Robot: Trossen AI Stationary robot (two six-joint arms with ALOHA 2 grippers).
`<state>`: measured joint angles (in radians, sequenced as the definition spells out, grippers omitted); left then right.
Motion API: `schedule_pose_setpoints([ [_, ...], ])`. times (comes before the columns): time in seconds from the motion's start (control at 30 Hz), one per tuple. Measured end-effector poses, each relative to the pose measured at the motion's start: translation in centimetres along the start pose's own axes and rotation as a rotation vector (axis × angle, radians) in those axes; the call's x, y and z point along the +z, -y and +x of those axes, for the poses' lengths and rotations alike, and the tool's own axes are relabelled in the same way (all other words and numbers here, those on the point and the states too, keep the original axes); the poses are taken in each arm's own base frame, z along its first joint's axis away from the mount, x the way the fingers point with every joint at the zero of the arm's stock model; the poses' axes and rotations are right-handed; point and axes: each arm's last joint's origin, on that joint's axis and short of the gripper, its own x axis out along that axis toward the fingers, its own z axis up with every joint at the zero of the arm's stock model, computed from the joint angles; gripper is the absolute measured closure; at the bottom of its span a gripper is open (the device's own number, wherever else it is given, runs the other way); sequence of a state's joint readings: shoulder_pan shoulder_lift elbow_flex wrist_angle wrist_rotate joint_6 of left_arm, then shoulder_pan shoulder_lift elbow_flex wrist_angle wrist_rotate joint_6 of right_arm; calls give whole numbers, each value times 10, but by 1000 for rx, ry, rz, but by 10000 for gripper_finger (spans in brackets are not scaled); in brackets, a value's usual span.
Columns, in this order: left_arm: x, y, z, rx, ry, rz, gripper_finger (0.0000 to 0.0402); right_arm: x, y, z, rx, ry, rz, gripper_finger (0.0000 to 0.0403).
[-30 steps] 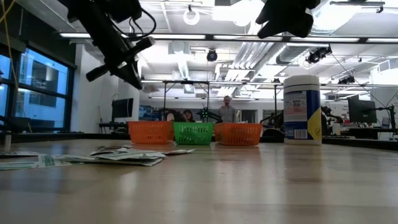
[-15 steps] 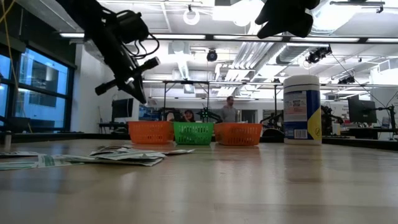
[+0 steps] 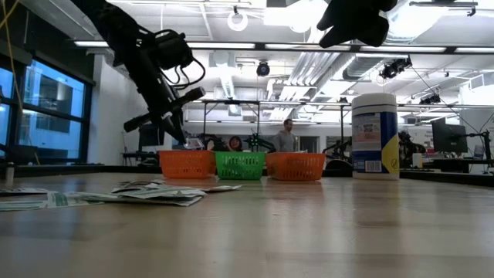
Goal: Pick & Place First Aid Supplies
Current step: Put the ointment pack into the left orange bin
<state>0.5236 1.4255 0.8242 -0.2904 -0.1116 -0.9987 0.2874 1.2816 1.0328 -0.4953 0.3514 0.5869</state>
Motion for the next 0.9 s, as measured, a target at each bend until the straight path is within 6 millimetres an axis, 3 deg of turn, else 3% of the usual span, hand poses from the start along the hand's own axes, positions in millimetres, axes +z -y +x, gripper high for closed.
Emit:
schedule_pose_setpoints([
  [0.23, 0, 0, 0, -6, -8, 0, 374, 0, 0, 0, 2, -1, 0, 235],
  [0.53, -1, 1, -1, -29, -39, 18, 285, 0, 0, 0, 10, -7, 8, 235],
  [0.67, 0, 2, -13, -68, -45, 61, 259, 0, 0, 0, 13, -9, 15, 235],
  [0.9, -12, 4, -47, -107, -87, 219, 254, 0, 0, 0, -4, 2, 15, 235],
])
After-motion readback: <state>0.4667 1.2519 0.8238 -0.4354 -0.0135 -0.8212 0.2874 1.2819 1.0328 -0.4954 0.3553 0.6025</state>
